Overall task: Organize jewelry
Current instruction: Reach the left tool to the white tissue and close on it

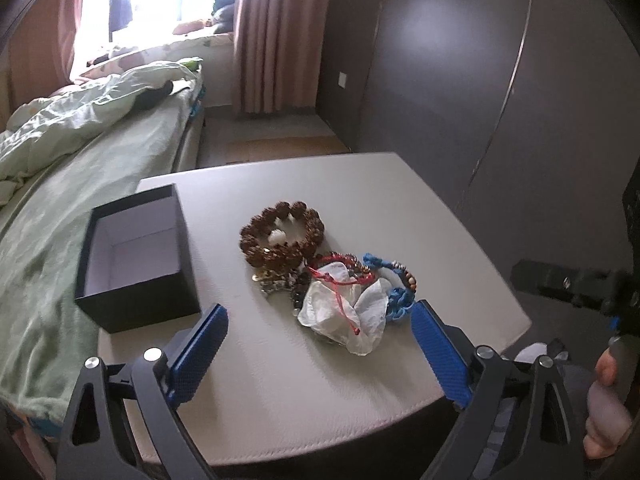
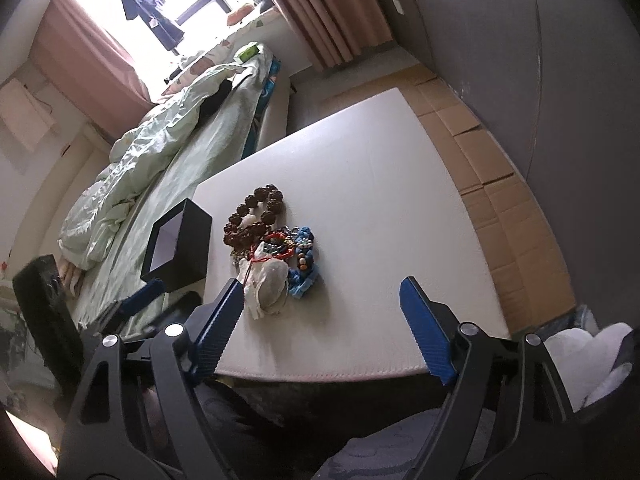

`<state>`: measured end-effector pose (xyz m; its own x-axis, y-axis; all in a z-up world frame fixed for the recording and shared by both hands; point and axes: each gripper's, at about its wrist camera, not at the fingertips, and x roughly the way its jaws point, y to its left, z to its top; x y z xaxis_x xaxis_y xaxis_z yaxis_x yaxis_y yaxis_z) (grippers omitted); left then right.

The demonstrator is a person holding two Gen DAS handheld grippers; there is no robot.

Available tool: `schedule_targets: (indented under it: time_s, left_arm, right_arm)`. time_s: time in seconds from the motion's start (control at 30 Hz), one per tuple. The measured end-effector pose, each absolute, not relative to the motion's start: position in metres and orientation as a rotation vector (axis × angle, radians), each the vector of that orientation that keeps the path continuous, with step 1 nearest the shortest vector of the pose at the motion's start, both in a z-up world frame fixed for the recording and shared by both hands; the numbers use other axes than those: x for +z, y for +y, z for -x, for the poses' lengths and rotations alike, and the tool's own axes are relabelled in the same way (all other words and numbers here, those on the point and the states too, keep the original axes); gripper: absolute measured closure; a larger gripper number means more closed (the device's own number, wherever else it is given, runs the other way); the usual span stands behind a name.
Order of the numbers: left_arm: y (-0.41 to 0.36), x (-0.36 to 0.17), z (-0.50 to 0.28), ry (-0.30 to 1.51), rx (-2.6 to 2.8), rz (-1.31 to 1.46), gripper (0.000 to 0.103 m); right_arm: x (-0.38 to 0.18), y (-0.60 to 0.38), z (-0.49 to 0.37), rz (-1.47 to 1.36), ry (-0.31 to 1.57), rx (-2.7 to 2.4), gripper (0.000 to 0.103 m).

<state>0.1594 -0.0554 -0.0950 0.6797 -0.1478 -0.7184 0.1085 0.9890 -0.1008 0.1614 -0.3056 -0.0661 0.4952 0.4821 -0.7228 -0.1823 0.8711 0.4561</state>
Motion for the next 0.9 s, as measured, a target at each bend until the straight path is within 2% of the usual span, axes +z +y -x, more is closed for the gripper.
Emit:
schedule_targets:
  time_s: [0.2, 0.47, 0.67, 0.7, 0.73, 0.8, 0.87, 0.9]
  left_arm:
    - [-0.06, -0.121, -0.177, 0.852, -0.174, 0.034, 0.027]
    - [-0.046, -0.14, -0.189, 0.877, -0.28, 0.142, 0.025]
    - [-0.062, -0.151, -0.194, 0.919, -0.293, 0.087, 0.028]
    - [-0.065, -0.155, -0.197, 0.938, -0.285, 0.074, 0.031]
    - [-0.068, -0.159, -0.199, 0.955, -0.283, 0.063, 0.044]
    - [-0.07, -0.161, -0.202, 0.96, -0.268, 0.05, 0.054]
    - [-0.068, -0.16, -0.202, 0.961, -0.289, 0.074, 0.076]
    - [-0.064, -0.16, -0.202, 0.963, -0.3, 0.103, 0.077]
  right_arm:
    - [-0.082, -0.307, -0.175, -0.36, 0.998, 0.404, 0.03]
    - [-0.094, -0.304, -0.19, -0.39, 1.021, 0.426, 0.03]
    - [-0.097, -0.293, -0.196, -0.387, 1.031, 0.442, 0.03]
    - [-0.098, -0.291, -0.197, -0.383, 1.035, 0.439, 0.03]
    - [-0.099, -0.29, -0.198, -0.379, 1.037, 0.435, 0.03]
    - [-0.099, -0.287, -0.199, -0.37, 1.037, 0.432, 0.03]
    - [-0.099, -0.283, -0.201, -0.356, 1.038, 0.425, 0.03]
    - [-0.1, -0.282, -0.202, -0.348, 1.042, 0.42, 0.03]
